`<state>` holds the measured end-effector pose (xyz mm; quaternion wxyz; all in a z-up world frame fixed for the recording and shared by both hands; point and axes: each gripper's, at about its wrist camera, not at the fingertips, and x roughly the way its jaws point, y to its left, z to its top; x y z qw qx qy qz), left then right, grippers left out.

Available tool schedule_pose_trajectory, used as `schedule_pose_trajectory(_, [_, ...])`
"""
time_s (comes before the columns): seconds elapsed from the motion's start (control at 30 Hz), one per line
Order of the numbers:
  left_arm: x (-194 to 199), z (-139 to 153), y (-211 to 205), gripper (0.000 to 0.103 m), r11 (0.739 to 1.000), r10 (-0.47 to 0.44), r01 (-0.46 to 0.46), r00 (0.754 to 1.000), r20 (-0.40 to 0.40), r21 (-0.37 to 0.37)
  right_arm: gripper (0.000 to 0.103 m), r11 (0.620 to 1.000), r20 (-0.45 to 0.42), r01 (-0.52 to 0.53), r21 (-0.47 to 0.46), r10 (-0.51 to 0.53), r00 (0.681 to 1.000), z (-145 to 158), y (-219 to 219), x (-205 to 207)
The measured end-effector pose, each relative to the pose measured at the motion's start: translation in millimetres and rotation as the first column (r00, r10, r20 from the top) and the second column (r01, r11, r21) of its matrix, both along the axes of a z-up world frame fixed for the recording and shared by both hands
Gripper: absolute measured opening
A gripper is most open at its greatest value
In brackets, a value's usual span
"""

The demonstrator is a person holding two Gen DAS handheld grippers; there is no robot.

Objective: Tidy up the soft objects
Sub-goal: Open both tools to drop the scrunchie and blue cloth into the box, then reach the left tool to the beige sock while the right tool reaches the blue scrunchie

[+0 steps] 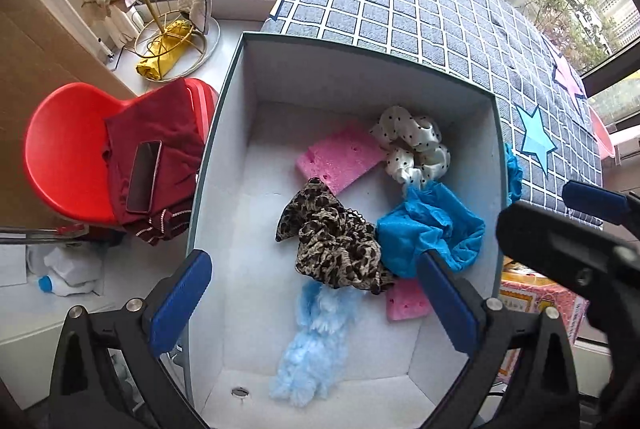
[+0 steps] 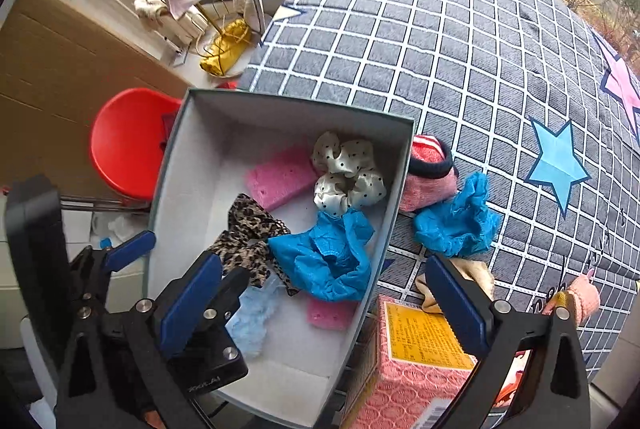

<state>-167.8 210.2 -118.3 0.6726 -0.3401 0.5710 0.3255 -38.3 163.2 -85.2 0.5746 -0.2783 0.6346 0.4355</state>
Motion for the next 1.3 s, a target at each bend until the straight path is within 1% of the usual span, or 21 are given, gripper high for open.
schedule_pose_trajectory(0.13, [1.1,9.2,-3.9,0.103,1.000,-0.017,0.017,1.000,0.010,0.006,0.103,1.000,0.001,0.005,0.017,-0.005,1.000,12.2,-1.7,0.2])
schedule_pose_trajectory(0.37, [11.7,24.0,-17.3,0.103,0.997,-0.066,0.067,0.998,-0.020,0.025,0.103,0.999,0.017,0.016,0.033,-0.016,1.000,28.5,-11.7,7.7])
schedule_pose_trajectory(0.6, [25.5,34.7,-30.7,0.103,0.992,-0.119,0.119,0.993,-0.021,0.029,0.103,0.996,0.017,0.082,0.044,-0.083,0.996,40.2,-36.4,30.2])
schedule_pose_trajectory(0.8, [38.0,42.2,-36.4,0.103,0.990,-0.135,0.136,0.990,-0.028,0.034,0.103,0.989,0.023,0.138,0.051,-0.140,0.990,48.8,-62.8,51.4])
schedule_pose_trajectory(0.93, [43.7,44.3,-37.1,0.103,0.992,-0.127,0.127,0.992,-0.015,0.011,0.103,0.986,0.022,0.157,0.049,-0.158,0.987,52.1,-75.4,61.4])
schedule_pose_trajectory(1.07, [50.8,43.2,-38.2,0.103,0.991,-0.130,0.130,0.991,-0.029,-0.013,0.103,0.982,0.014,0.183,0.055,-0.184,0.983,53.1,-88.9,70.6])
schedule_pose_trajectory(1.17, [60.2,46.7,-41.7,0.103,0.989,-0.149,0.149,0.988,-0.034,-0.011,0.103,0.975,0.009,0.219,0.047,-0.219,0.976,49.4,-104.7,82.3])
schedule_pose_trajectory(1.3, [77.8,51.2,-50.0,0.103,0.983,-0.183,0.183,0.983,-0.025,-0.019,0.103,0.957,0.007,0.291,0.017,-0.291,0.957,38.7,-136.1,107.4])
